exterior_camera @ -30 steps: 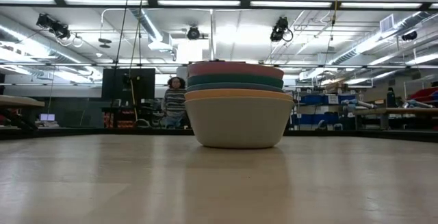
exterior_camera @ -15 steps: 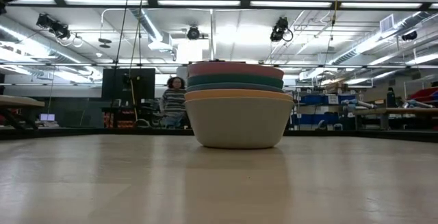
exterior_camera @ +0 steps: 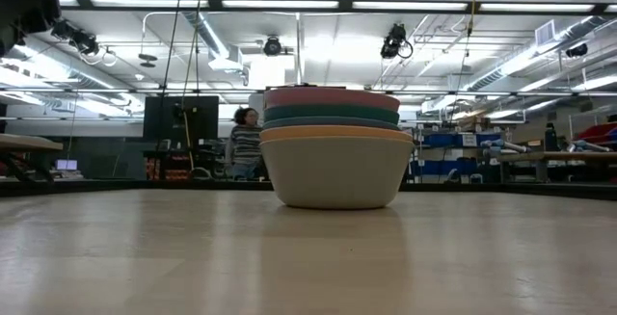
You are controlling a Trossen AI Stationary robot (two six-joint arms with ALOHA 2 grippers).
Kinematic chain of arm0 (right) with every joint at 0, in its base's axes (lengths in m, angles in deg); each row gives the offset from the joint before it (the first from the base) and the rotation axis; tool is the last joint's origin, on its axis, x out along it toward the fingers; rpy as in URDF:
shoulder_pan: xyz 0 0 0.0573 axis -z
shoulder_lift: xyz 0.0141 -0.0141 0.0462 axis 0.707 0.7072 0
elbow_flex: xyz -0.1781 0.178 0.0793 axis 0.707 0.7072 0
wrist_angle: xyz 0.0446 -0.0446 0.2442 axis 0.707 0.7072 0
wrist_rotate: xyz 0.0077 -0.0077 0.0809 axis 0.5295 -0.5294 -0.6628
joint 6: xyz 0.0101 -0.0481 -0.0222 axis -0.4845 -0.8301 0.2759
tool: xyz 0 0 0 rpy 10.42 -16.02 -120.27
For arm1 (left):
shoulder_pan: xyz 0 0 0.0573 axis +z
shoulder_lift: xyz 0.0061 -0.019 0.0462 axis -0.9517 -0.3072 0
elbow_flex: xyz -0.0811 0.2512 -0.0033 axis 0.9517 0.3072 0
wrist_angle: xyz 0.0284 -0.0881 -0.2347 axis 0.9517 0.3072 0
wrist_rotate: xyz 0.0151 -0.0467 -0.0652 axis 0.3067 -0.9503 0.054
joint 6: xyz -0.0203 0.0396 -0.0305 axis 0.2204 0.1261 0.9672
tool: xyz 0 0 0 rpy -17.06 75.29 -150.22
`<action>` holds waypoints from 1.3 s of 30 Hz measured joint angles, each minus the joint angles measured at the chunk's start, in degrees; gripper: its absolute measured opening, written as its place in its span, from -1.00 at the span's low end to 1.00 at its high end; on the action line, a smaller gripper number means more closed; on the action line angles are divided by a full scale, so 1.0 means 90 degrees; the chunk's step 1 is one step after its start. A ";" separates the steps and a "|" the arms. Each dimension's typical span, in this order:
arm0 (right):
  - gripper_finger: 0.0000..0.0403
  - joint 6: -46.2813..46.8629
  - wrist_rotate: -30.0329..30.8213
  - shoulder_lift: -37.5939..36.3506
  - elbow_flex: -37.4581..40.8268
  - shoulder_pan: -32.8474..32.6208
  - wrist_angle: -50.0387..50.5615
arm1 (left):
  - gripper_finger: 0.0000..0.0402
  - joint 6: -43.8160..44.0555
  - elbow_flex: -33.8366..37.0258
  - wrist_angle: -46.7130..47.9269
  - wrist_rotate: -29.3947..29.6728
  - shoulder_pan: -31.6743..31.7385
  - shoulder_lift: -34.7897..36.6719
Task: Nest bowls inside each other
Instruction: Return to Home Position
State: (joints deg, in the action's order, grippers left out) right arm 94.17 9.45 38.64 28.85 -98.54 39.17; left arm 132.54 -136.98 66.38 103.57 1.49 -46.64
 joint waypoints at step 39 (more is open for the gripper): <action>-0.63 0.1852 0.0180 0.0360 0.3914 0.0304 -0.2479 | 0.41 0.1236 0.4510 -0.3585 -0.0289 0.0848 -0.0015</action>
State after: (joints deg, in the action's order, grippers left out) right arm 110.84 11.07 41.88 64.07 -95.80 16.86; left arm 143.66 -96.38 34.11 100.97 9.12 -46.78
